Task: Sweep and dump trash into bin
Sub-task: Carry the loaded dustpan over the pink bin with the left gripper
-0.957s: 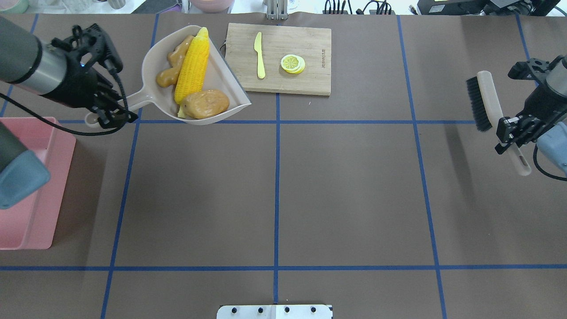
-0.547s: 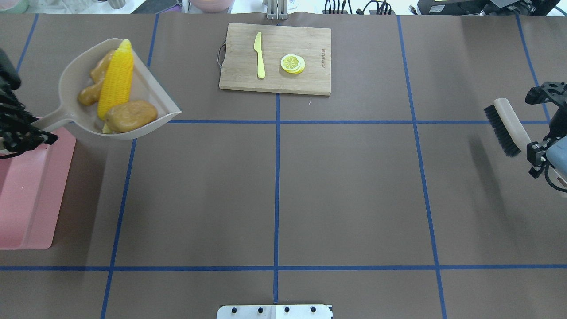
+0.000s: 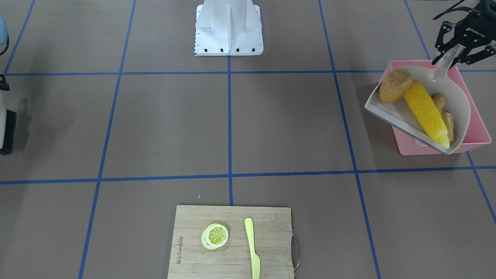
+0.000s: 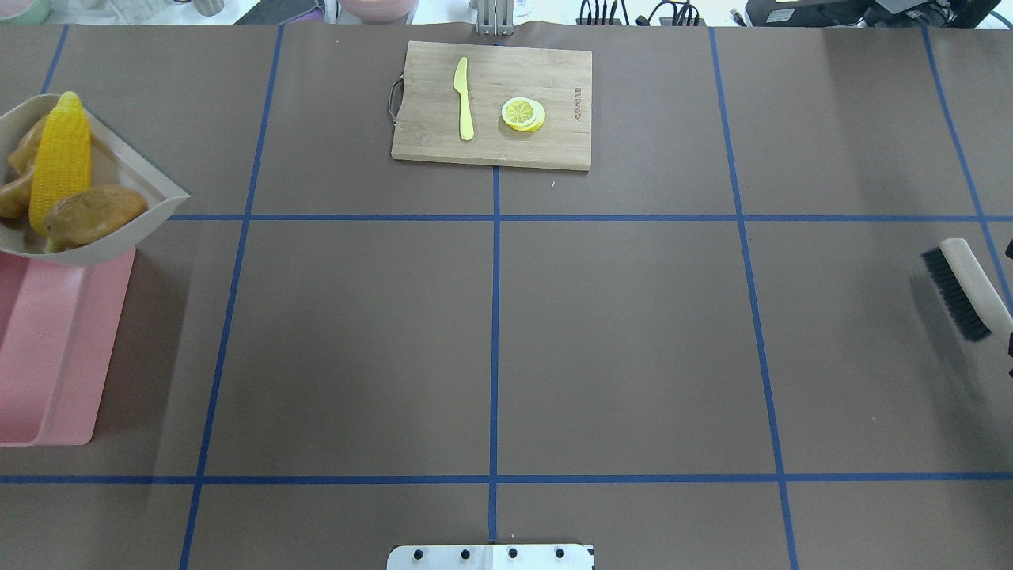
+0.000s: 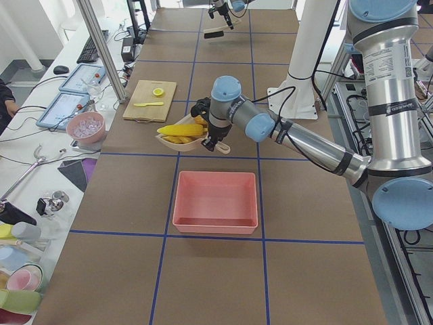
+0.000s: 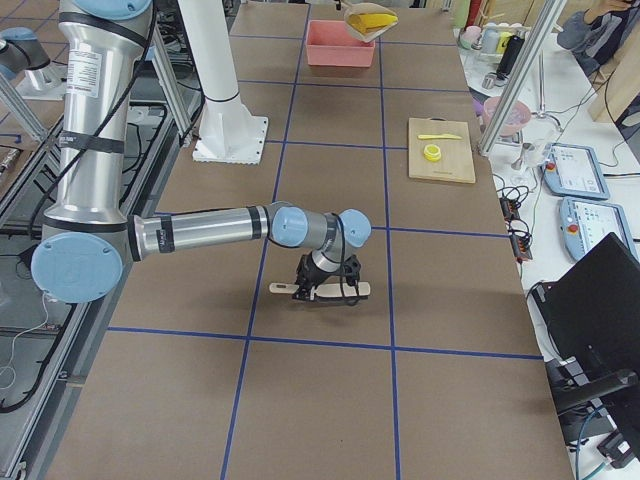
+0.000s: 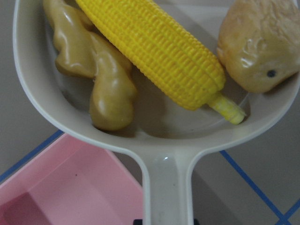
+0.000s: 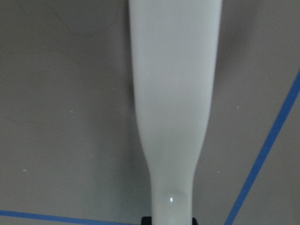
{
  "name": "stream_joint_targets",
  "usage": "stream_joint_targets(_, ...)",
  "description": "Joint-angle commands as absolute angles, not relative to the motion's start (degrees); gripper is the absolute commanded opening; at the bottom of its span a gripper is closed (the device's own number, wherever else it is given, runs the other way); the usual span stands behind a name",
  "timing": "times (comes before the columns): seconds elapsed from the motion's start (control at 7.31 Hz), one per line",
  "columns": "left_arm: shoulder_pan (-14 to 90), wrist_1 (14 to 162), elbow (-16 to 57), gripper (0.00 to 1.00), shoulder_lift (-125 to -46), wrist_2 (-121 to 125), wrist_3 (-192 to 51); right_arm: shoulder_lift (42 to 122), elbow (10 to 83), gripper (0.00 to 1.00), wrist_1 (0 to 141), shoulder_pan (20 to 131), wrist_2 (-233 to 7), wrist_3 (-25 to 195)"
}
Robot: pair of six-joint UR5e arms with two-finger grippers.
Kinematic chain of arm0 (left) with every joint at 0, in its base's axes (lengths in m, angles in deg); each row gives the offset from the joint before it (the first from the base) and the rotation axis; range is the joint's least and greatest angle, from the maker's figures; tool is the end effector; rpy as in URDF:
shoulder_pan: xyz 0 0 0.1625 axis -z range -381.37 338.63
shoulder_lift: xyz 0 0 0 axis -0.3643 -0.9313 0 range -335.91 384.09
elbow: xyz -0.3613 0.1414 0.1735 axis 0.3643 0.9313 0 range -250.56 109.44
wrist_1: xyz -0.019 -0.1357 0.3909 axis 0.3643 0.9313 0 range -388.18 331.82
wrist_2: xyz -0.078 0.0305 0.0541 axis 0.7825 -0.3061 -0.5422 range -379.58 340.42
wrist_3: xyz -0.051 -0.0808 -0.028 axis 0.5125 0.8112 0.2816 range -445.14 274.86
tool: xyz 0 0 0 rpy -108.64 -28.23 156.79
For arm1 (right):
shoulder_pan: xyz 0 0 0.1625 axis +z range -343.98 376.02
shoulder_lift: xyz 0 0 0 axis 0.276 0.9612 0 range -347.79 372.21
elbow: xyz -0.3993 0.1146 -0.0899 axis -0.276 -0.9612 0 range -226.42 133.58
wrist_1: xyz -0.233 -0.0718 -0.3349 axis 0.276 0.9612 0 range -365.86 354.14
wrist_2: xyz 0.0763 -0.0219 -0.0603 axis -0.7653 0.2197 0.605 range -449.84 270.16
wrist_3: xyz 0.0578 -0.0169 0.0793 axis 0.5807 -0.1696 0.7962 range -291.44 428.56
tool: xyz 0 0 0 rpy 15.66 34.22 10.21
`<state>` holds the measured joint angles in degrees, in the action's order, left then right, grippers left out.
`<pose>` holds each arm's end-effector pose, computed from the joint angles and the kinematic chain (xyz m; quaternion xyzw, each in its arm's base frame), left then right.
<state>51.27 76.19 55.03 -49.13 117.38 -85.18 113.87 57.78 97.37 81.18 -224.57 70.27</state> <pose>0.0525 -0.3704 0.4453 0.2015 0.4169 0.2455 0.8517 -0.1067 -0.3812 0.6493 -0.1708 -0.3489 -0.1499 0.9092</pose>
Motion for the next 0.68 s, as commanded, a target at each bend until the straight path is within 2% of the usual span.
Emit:
stream_joint_targets(0.0,58.3,78.0,54.2,0.00,-41.4,123.3,-85.3,121.9,58.7,0.00,87.7,81.3,-224.5,72.8)
stream_joint_targets(0.27,62.9,77.8,53.7,0.00,-35.6,126.8,-85.3,126.1,58.4,0.00,80.8,81.2,-224.4,75.8)
stream_joint_targets(0.55,66.4,77.9,54.7,0.00,-29.7,128.7,-85.4,125.5,57.8,0.00,79.8,81.1,-224.4,80.7)
